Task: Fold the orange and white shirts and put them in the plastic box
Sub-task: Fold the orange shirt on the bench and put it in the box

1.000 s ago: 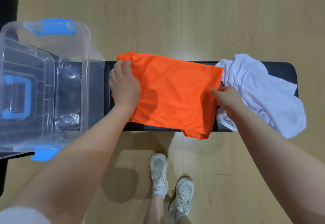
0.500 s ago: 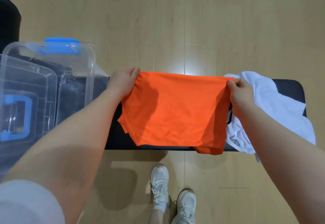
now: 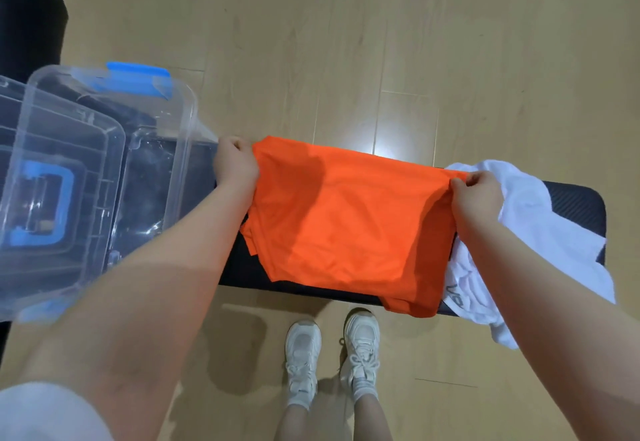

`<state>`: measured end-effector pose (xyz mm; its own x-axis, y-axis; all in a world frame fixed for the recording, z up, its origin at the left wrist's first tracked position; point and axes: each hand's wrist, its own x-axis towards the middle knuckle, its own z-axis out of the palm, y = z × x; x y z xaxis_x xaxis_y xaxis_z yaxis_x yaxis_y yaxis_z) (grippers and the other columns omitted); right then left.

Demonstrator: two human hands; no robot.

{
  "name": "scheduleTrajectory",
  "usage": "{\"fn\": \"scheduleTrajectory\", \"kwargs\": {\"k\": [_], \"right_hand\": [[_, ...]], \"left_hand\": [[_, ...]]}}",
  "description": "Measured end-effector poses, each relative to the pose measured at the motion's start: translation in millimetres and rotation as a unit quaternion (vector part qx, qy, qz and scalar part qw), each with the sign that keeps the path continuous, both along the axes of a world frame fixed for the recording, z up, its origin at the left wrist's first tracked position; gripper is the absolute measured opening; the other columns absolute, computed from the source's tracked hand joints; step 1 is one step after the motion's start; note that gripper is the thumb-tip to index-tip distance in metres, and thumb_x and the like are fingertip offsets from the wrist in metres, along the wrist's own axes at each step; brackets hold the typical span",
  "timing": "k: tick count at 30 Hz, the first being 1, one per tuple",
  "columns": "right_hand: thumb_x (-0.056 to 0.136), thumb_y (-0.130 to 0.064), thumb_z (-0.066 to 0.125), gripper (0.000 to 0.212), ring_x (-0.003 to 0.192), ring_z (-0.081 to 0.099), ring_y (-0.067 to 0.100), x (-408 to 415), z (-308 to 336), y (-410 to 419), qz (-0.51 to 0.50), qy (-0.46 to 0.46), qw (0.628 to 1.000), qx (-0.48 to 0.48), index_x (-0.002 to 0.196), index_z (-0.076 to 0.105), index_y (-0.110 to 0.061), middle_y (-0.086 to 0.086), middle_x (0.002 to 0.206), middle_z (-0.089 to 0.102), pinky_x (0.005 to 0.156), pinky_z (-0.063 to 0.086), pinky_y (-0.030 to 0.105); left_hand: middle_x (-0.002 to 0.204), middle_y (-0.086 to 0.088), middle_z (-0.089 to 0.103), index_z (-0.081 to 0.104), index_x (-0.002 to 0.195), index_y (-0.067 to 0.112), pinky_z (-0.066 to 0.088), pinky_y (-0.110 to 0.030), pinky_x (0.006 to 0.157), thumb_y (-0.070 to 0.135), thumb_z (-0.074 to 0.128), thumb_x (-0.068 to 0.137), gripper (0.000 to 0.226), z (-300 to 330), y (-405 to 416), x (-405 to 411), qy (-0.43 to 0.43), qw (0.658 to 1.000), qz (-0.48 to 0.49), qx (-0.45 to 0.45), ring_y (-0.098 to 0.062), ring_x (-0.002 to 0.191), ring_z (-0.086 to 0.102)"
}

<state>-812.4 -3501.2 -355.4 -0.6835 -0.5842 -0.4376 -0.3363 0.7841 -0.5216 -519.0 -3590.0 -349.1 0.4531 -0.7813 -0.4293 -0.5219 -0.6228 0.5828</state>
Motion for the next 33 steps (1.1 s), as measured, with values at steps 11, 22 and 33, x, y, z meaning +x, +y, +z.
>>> {"fn": "scheduleTrajectory", "kwargs": {"k": [11, 22, 33], "right_hand": [[0.087, -0.014, 0.052, 0.049, 0.136, 0.029, 0.035, 115.4, 6.1, -40.5, 0.527, 0.073, 0.845, -0.056, 0.135, 0.042, -0.008, 0.017, 0.149, 0.03, 0.109, 0.029, 0.042], [0.086, -0.05, 0.024, 0.074, 0.142, 0.028, 0.029, 112.7, -32.0, -13.3, 0.589, 0.226, 0.776, 0.0, 0.144, 0.03, -0.004, 0.012, 0.153, 0.029, 0.112, 0.005, 0.043], [0.09, -0.053, 0.018, 0.07, 0.146, 0.015, 0.026, 39.6, -47.3, 22.4, 0.469, 0.219, 0.855, 0.015, 0.149, 0.017, -0.016, 0.005, 0.158, 0.016, 0.114, 0.002, 0.042]], "left_hand": [[0.11, -0.009, 0.063, 0.062, 0.114, 0.007, 0.049, -0.026, 0.083, 0.011, 0.051, 0.091, 0.026, -0.3, -13.5, -7.0, 0.152, 0.983, 0.084, -0.056, -0.018, 0.098, 0.058], [0.146, -0.016, 0.039, 0.035, 0.138, 0.007, 0.02, -0.038, 0.111, 0.007, 0.036, 0.086, 0.052, -19.6, 34.5, -32.8, -0.227, 0.861, -0.406, -0.206, -0.031, 0.135, 0.038], [0.157, -0.014, -0.01, -0.003, 0.149, 0.013, 0.001, -0.042, 0.118, 0.046, 0.029, 0.096, 0.07, -45.7, 51.8, 9.0, -0.273, 0.902, -0.334, 0.027, -0.029, 0.146, -0.004]]}}
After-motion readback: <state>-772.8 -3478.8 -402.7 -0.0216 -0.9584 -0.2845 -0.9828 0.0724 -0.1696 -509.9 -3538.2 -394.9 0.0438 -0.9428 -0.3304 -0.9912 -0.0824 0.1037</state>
